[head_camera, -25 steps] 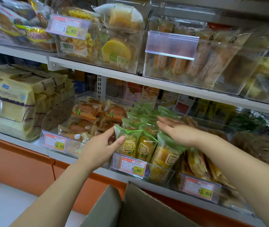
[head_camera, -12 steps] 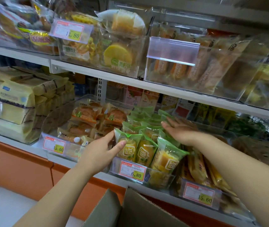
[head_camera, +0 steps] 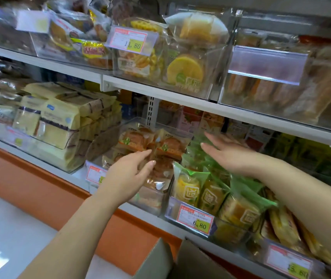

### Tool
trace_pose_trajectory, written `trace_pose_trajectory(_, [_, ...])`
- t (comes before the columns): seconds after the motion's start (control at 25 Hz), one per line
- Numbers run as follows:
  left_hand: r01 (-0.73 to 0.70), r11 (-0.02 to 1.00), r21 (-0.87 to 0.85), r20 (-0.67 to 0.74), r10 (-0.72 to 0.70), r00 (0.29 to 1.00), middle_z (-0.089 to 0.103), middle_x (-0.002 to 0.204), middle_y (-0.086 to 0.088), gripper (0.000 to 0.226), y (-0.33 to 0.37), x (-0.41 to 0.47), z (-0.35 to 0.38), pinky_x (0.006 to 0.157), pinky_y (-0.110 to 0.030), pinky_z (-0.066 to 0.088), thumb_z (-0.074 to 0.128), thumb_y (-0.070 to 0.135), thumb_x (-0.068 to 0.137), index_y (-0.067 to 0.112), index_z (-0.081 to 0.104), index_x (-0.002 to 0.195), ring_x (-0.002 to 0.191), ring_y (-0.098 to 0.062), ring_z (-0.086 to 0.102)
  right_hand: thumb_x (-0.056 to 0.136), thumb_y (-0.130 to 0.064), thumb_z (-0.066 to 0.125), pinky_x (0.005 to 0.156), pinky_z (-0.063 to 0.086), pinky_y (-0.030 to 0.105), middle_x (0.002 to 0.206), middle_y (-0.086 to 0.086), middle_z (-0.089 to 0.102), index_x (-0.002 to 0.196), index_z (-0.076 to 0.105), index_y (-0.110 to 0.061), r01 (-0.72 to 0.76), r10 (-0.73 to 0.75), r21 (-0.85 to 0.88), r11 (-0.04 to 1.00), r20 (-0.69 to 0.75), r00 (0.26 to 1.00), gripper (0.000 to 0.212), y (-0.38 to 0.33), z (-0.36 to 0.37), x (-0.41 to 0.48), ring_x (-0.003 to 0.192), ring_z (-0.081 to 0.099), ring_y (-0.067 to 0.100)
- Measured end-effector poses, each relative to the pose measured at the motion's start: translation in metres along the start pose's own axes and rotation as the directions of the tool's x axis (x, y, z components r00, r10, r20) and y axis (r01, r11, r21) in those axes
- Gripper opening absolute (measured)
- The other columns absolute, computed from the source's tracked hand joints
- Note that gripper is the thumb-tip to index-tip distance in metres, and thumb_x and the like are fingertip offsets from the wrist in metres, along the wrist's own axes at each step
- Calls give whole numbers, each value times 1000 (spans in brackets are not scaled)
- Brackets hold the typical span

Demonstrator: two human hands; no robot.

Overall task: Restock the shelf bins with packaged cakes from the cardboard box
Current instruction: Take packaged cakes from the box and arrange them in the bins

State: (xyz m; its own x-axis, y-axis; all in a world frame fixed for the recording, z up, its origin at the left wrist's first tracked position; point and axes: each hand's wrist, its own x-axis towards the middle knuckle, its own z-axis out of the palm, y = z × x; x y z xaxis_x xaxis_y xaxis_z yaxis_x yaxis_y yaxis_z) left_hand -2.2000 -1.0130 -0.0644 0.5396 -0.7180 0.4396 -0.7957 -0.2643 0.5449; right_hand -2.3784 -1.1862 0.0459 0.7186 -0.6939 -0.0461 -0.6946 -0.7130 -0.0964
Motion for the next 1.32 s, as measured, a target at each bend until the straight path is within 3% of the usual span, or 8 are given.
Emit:
trace_pose_trajectory(0.2, [5, 971, 240, 91, -28, 995, 35, 156, -4, 55, -51, 29, -23, 114, -33, 30, 49, 27, 99, 24, 33, 151, 141, -21, 36, 103, -41, 28, 121, 9, 44, 162, 0, -10, 152, 0, -42, 216, -205, 320, 922, -69, 976, 57, -122, 43, 20, 150, 3, 26])
trace_pose_trajectory(0.36, [-46, 947, 318, 323, -63, 944, 1, 165, -3, 69, -74, 70, -18, 115, -36, 31, 47, 35, 99, 32, 7, 156, 143, -30, 32, 101, -26, 36, 114, 30, 52, 157, 10, -27, 153, -10, -32, -8, -21, 194, 981, 144, 989, 69, -150, 88, 65, 145, 15, 42])
trace_pose_trajectory(0.48, [-31, 941, 338, 414, -118, 903, -20, 163, 3, 75, -91, 90, -1, 117, -33, 22, 46, 44, 100, 36, -5, 155, 149, -30, 17, 104, -33, 20, 115, 5, 63, 154, 6, -36, 153, -11, -29, -72, 70, 0, 997, 221, 973, 58, -143, 117, 91, 140, -25, 47])
trace_pose_trajectory(0.72, [-7, 943, 333, 474, -161, 865, -29, 159, 6, 93, -104, 102, 19, 121, -37, 18, 56, 49, 93, 38, -15, 152, 151, -25, 5, 102, -30, 17, 108, -9, 70, 156, 9, -31, 154, -3, -28, 70, -6, -225, 972, 274, 962, 56, -145, 148, 108, 140, -20, 50])
trace_pose_trajectory(0.84, [24, 968, 248, 377, -119, 918, -9, 165, -1, 79, -91, 96, 7, 115, -31, 29, 58, 39, 94, 35, 9, 156, 147, -27, 25, 103, -24, 19, 116, 5, 60, 161, 11, -12, 154, 1, -17, 45, 13, -184, 982, 301, 953, 55, -151, 132, 96, 144, 0, 45])
trace_pose_trajectory(0.96, [59, 996, 65, -5, -58, 998, 21, 162, -5, 55, -67, 79, -20, 113, -32, 30, 57, 33, 94, 29, 40, 147, 145, -24, 31, 105, -14, 28, 109, 30, 40, 151, 18, 35, 147, 31, -3, 134, -117, -41, 990, 278, 953, 44, -160, 88, 80, 135, 37, 35])
trace_pose_trajectory(1.08, [133, 983, 123, -291, -92, 952, 25, 161, -1, 59, -65, 52, -46, 119, -36, 19, 56, 35, 96, 26, 34, 151, 149, -20, 20, 105, -23, 35, 112, 25, 33, 157, 9, 27, 153, 19, -15, 260, -250, -23, 965, 209, 945, 52, -140, 28, 86, 142, 30, 28])
trace_pose_trajectory(1.32, [282, 959, -18, -102, -282, 954, 31, 159, 3, 65, -102, 18, -37, 101, -30, 39, 46, 36, 102, 34, 10, 156, 135, -17, 44, 95, -50, 50, 117, 18, 32, 162, -3, 13, 154, 3, -35, 297, -285, -39, 954, 190, 939, 76, -115, 39, 130, 146, 21, 19])
